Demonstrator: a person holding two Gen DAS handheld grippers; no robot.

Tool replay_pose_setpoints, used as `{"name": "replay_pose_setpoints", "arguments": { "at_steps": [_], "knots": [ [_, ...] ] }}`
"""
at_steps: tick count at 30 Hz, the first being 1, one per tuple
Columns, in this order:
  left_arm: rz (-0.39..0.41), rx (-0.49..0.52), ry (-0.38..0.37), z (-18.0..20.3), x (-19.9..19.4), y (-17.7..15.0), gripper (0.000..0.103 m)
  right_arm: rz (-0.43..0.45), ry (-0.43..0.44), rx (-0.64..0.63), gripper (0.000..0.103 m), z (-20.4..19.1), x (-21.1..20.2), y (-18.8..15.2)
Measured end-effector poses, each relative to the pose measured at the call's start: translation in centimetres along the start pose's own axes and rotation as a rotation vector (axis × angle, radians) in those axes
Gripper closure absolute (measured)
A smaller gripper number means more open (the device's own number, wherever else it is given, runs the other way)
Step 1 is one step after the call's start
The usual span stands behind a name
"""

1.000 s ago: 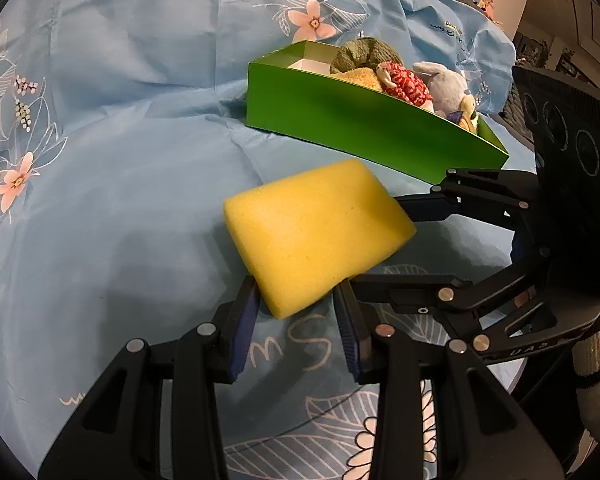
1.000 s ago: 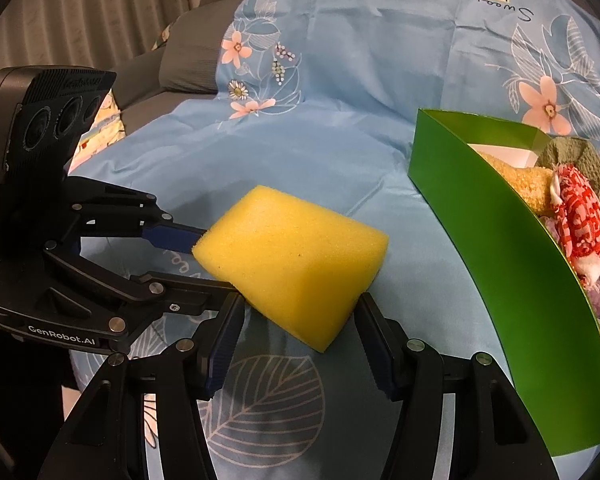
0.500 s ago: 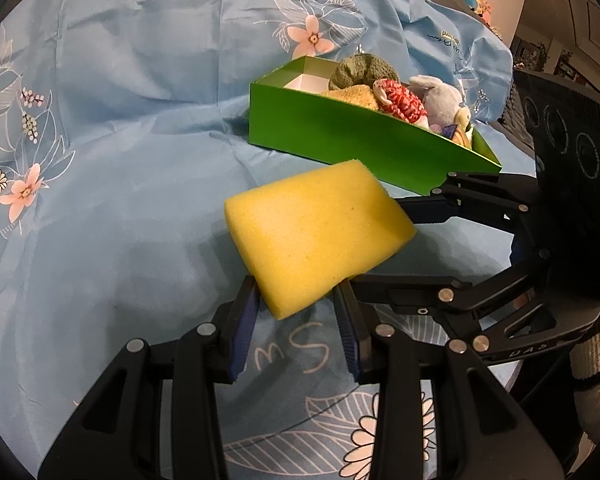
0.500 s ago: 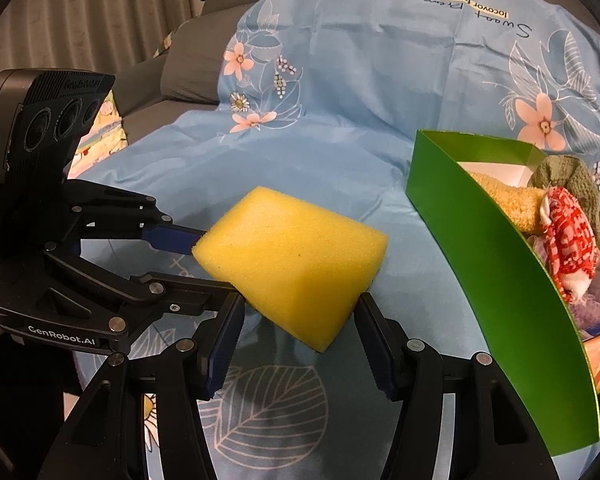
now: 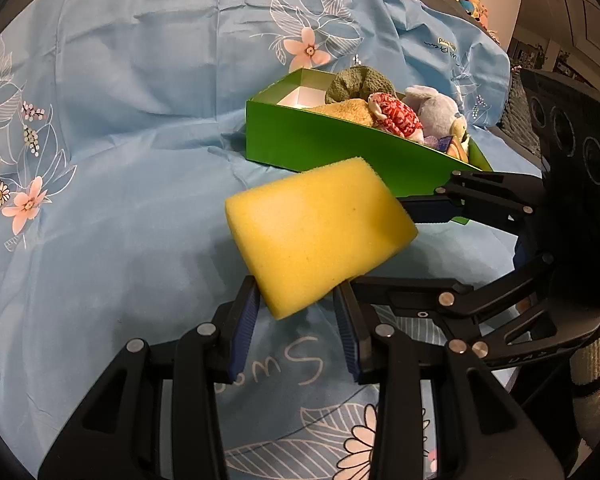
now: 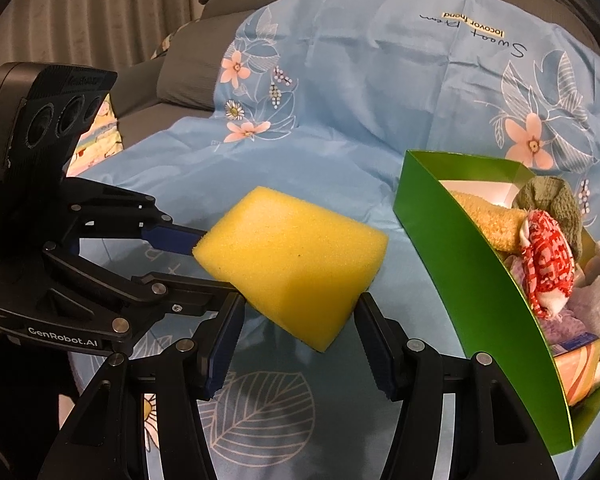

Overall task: Organize soft objects
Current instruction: 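Lift the sponge with the left gripper and carry it over the box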

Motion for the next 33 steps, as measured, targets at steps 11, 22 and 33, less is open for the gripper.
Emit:
{"name": "replay_pose_setpoints", "arguments": {
  "at_steps": [11,22,33],
  "knots": [
    [-0.001,0.010,0.012,0.20,-0.14,-0.05,0.068,-0.002,-0.011,-0.013,0.043,-0.17,-0.10,0.04],
    [-0.016,0.025,0.037,-0.35,-0.26,-0.52,0.068,-0.015,0.002,-0.022,0.043,-0.66,0.44,0.07],
    [-0.004,0.029,0.037,0.50,-0.21,0.35,0.068,0.005,-0.018,-0.016,0.043,-0.02,-0.25,-0.01]
  ]
}}
Point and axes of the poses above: each gripper's, at about its wrist camera, not at the fingertips, and x roughly the way its jaws point, z to its right, y to its top, the point moved 5 cm from there along x, roughly the way its jaws point, and after that the axes turned 2 degrees about y, right-handed, at the moved point
